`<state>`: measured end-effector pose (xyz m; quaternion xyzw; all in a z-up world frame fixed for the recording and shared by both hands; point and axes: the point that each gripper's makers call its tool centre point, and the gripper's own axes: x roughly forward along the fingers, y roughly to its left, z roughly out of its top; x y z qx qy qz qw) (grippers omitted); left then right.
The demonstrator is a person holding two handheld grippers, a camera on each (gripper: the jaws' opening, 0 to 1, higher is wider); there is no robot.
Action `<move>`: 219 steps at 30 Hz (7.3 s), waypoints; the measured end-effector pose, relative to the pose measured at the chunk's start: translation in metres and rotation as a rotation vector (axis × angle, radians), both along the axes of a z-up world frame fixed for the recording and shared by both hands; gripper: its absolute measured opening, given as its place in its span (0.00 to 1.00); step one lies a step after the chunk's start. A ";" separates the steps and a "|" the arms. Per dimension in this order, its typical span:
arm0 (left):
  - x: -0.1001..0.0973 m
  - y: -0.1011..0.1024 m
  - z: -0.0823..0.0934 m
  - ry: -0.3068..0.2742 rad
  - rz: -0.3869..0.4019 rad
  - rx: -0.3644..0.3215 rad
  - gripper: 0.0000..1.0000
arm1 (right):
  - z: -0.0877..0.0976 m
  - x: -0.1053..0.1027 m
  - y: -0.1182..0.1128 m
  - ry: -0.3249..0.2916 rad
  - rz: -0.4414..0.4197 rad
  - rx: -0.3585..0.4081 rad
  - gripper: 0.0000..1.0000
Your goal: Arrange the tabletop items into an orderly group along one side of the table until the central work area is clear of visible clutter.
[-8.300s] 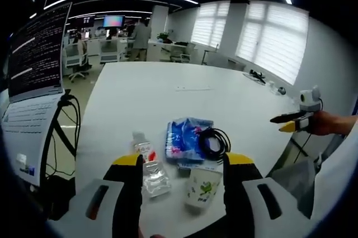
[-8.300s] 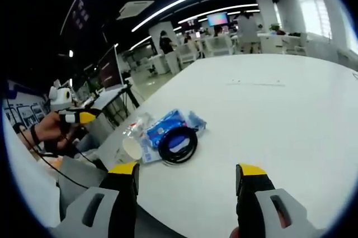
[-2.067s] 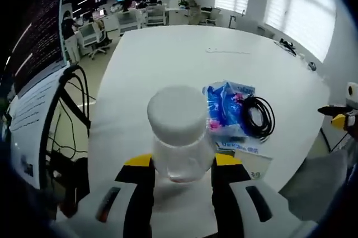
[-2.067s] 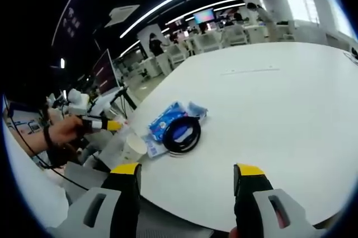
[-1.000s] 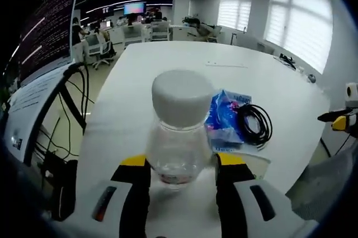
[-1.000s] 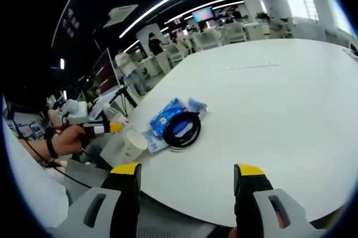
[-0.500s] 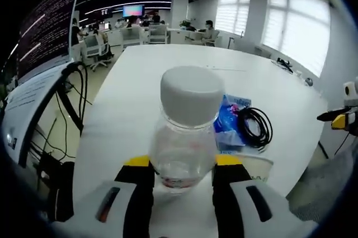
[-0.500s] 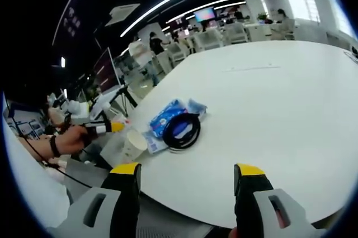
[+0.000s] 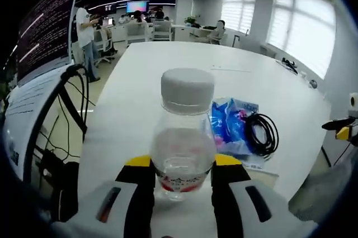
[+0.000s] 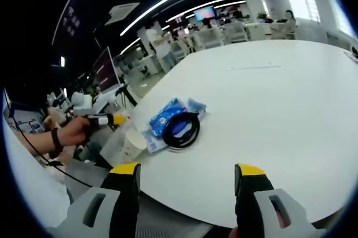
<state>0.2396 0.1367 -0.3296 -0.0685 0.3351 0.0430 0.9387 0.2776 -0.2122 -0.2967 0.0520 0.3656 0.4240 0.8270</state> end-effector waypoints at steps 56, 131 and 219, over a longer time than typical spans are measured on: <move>0.142 0.061 0.006 -0.104 0.044 0.119 0.37 | -0.004 0.023 -0.015 0.039 -0.011 -0.060 0.70; 0.056 0.030 -0.002 -0.108 0.119 -0.089 0.44 | -0.005 -0.002 -0.001 0.035 0.032 -0.008 0.70; -0.043 -0.136 -0.018 0.031 -0.497 0.079 0.37 | -0.009 -0.031 0.011 0.047 0.084 0.037 0.68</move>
